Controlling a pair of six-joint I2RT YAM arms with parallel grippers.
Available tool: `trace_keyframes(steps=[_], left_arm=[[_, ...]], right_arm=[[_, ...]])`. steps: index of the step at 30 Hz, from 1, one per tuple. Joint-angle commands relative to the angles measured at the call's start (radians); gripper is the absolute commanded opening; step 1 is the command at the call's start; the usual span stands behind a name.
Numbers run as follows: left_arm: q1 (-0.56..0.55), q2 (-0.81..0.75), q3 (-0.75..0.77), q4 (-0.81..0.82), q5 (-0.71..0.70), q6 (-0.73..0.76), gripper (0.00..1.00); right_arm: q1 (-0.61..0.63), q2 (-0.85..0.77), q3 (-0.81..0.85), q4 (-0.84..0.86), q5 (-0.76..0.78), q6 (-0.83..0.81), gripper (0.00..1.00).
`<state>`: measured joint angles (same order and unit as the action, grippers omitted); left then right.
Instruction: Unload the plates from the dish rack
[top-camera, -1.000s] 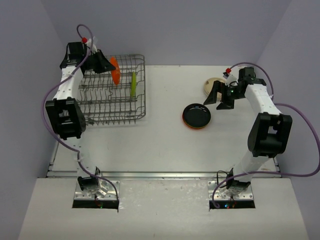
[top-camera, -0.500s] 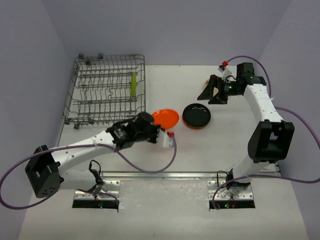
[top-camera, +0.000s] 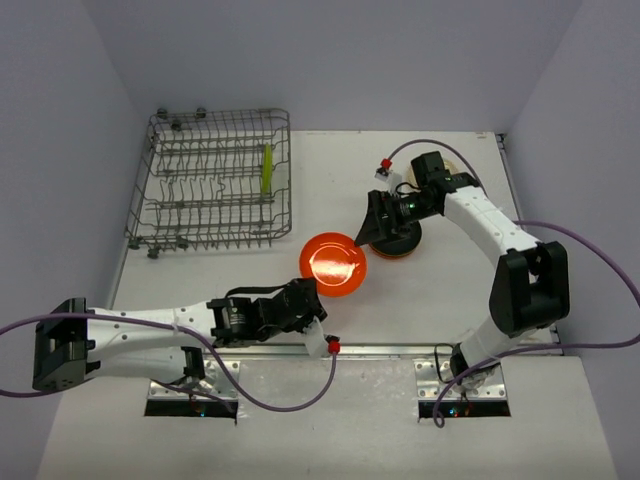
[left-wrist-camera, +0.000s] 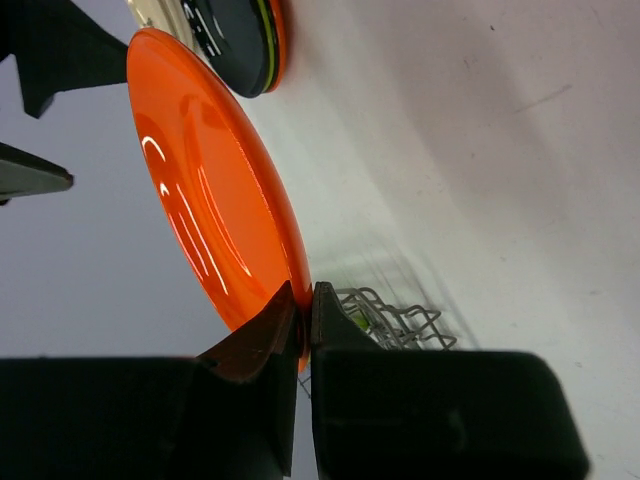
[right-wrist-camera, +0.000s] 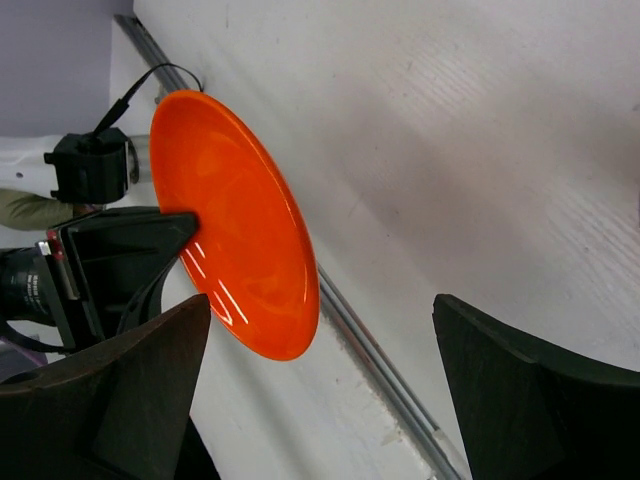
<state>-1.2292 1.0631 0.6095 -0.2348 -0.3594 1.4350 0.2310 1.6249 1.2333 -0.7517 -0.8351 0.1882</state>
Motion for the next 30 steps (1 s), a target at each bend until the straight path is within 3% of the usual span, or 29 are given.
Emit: trace_keyframes(steps=[1, 5, 8, 10, 11, 12, 13, 14, 15, 17, 20, 24, 26, 30], left_arm=[[-0.01, 0.016, 0.058, 0.104, -0.043, 0.031, 0.0], [-0.01, 0.021, 0.059, 0.107, -0.044, 0.029, 0.0], [-0.01, 0.019, 0.06, 0.118, -0.048, 0.027, 0.0], [-0.01, 0.018, 0.061, 0.136, -0.056, 0.027, 0.01], [-0.01, 0.018, 0.061, 0.148, -0.059, 0.029, 0.03], [-0.01, 0.018, 0.061, 0.16, -0.066, 0.028, 0.1], [-0.01, 0.019, 0.062, 0.171, -0.075, 0.021, 0.27], [-0.008, 0.021, 0.067, 0.181, -0.082, 0.01, 0.58], [-0.001, 0.02, 0.072, 0.184, -0.085, -0.006, 0.76], [0.032, 0.023, 0.105, 0.196, -0.085, -0.085, 0.98], [0.126, 0.075, 0.253, 0.143, -0.068, -0.291, 1.0], [0.437, 0.215, 0.537, 0.055, -0.027, -0.633, 1.0], [0.543, 0.317, 0.718, -0.049, -0.006, -0.834, 1.0], [0.748, 0.474, 0.947, -0.25, 0.117, -1.096, 1.0]], right_arm=[[0.045, -0.026, -0.022, 0.045, -0.001, -0.037, 0.82], [0.066, -0.031, -0.038, 0.064, -0.007, -0.039, 0.5], [0.079, -0.03, -0.043, 0.057, 0.013, -0.057, 0.34], [0.085, -0.031, -0.049, 0.055, 0.042, -0.07, 0.09], [0.085, -0.032, -0.049, 0.055, 0.067, -0.072, 0.03], [0.085, -0.035, -0.048, 0.055, 0.085, -0.074, 0.0], [0.085, -0.039, -0.047, 0.053, 0.098, -0.078, 0.0], [0.083, -0.045, -0.046, 0.051, 0.115, -0.084, 0.0], [0.074, -0.049, -0.043, 0.052, 0.129, -0.084, 0.0], [0.052, -0.056, -0.038, 0.051, 0.139, -0.083, 0.0], [-0.055, -0.043, -0.018, 0.048, 0.132, -0.068, 0.0], [-0.223, 0.004, 0.031, 0.043, 0.18, -0.061, 0.0], [-0.266, 0.039, 0.05, 0.046, 0.204, -0.07, 0.0], [-0.302, 0.103, 0.098, 0.044, 0.24, -0.081, 0.0]])
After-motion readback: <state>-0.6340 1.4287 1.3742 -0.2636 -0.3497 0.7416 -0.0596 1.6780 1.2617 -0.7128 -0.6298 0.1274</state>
